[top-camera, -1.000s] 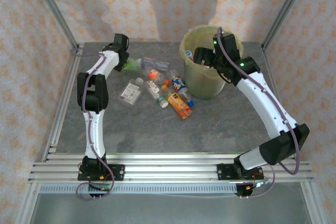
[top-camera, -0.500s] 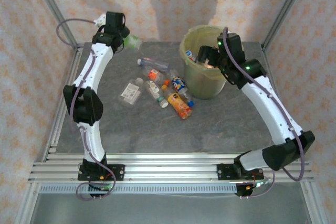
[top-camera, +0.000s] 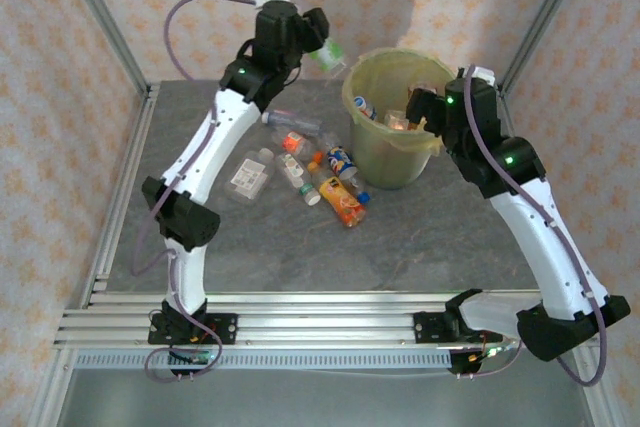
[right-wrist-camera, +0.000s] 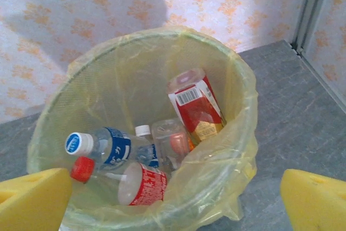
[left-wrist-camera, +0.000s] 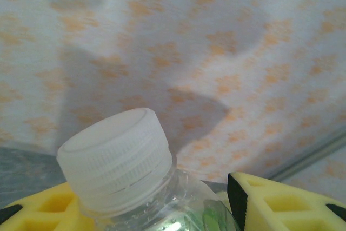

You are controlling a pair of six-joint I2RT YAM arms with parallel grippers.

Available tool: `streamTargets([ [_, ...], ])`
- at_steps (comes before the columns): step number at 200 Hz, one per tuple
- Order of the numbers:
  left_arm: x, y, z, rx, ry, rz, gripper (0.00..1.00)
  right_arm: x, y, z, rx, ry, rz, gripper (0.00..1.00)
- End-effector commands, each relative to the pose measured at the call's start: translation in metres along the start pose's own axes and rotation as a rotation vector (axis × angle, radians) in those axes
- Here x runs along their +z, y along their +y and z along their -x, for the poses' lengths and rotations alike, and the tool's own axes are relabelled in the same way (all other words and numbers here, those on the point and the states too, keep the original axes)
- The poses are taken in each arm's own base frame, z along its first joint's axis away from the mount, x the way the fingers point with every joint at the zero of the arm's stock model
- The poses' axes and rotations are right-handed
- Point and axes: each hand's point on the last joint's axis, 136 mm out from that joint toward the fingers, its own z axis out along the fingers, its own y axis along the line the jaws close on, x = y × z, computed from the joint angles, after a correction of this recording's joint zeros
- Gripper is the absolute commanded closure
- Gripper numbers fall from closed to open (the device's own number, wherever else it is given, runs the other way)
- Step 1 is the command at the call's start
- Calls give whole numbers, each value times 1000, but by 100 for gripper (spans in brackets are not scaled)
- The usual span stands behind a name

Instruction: Put the plastic bottles in the bin

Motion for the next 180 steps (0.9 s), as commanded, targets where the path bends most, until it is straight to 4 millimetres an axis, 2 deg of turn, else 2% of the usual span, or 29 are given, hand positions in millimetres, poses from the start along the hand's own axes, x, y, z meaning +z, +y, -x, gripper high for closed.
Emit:
streamTargets([
  [1, 2, -43, -3, 72, -33, -114, 54, 2, -14, -11, -7, 16, -70, 1],
  [6, 4, -49, -8, 79, -32, -131, 54, 2, -15, -12, -6, 18, -75, 1],
  [11, 5, -56, -12, 87, -32, -145, 54, -7, -18, -8, 7, -3, -70, 1],
  [34, 17, -80, -32, 124, -36, -194, 54, -10, -24, -9, 20, -11, -83, 1],
  [80, 45, -102, -84, 202, 10, -254, 53, -18, -33, -10, 34, -30, -103, 1],
  [119, 62, -106, -122, 244, 48, -282, 50, -19, -35, -10, 30, -30, -112, 1],
  [163, 72, -107, -143, 235, 68, -304, 44, -16, -34, -12, 31, -21, -115, 1],
  [171, 74, -108, -145, 227, 69, -312, 41, -15, -34, -13, 32, -18, -115, 1],
  [180, 75, -111, -147, 216, 69, -324, 32, -15, -34, -13, 31, -18, -115, 1],
])
